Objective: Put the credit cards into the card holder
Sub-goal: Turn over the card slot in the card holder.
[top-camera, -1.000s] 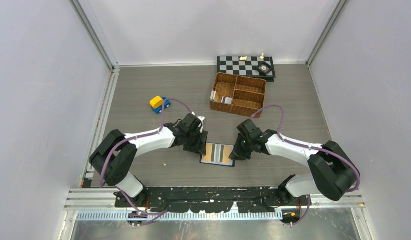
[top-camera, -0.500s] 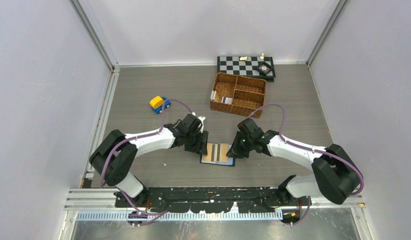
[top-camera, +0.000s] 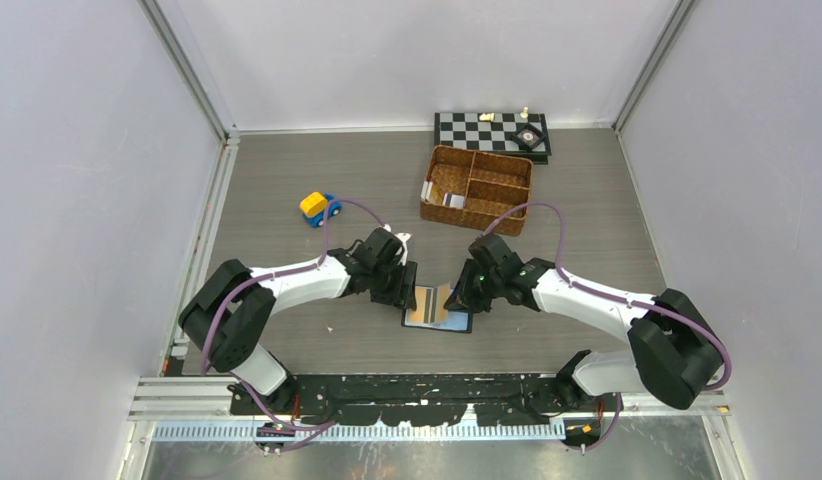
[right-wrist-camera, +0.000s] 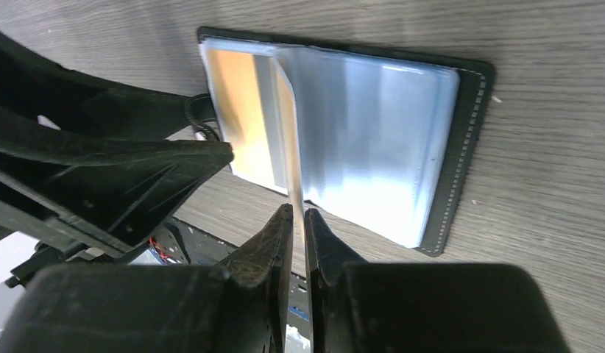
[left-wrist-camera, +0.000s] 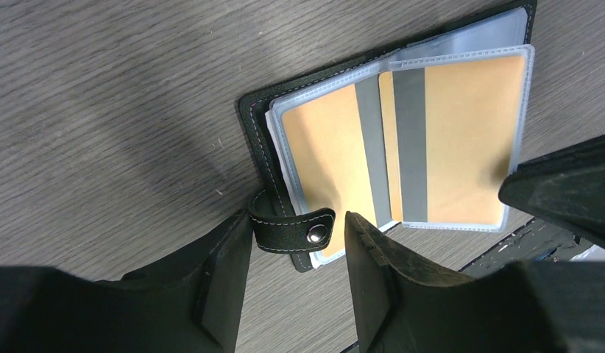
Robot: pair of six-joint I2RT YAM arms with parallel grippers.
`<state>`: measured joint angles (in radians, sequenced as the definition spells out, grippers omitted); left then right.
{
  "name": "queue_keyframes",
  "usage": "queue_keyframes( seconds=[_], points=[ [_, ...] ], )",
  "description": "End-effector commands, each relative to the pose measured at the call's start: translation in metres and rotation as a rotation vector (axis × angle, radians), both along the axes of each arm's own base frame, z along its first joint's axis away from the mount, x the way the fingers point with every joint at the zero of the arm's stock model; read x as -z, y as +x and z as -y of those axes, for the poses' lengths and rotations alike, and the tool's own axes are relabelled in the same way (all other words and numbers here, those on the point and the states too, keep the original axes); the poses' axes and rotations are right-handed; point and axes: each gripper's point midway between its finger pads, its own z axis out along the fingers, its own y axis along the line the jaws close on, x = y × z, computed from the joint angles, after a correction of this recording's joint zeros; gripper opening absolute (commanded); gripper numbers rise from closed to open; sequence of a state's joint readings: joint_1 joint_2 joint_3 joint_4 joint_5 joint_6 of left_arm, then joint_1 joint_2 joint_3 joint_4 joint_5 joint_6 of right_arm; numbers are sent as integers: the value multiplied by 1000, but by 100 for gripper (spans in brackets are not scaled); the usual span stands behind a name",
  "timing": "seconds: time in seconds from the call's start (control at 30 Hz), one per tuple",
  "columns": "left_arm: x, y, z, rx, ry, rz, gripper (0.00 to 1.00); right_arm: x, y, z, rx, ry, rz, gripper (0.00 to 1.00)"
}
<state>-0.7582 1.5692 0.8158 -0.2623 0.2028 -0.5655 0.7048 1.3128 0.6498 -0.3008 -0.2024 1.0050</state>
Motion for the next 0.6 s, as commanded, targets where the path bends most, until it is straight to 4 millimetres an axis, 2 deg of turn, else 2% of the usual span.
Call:
queue_keyframes(
  seconds=[0.0, 0.17, 0.33, 0.57],
  points=[
    [5, -2, -1, 3, 4, -5, 51, -34, 16, -15, -14, 40, 108, 17],
    [4, -1, -1, 4, 2, -2, 51, -39, 18, -19, -32, 21, 129, 17],
    [3, 0, -2, -1, 6, 4, 51, -31, 18, -26, -52, 22, 115, 17],
    [-15, 8, -14, -48, -37, 64, 55, -33, 22, -46, -98, 32, 126, 17]
  ],
)
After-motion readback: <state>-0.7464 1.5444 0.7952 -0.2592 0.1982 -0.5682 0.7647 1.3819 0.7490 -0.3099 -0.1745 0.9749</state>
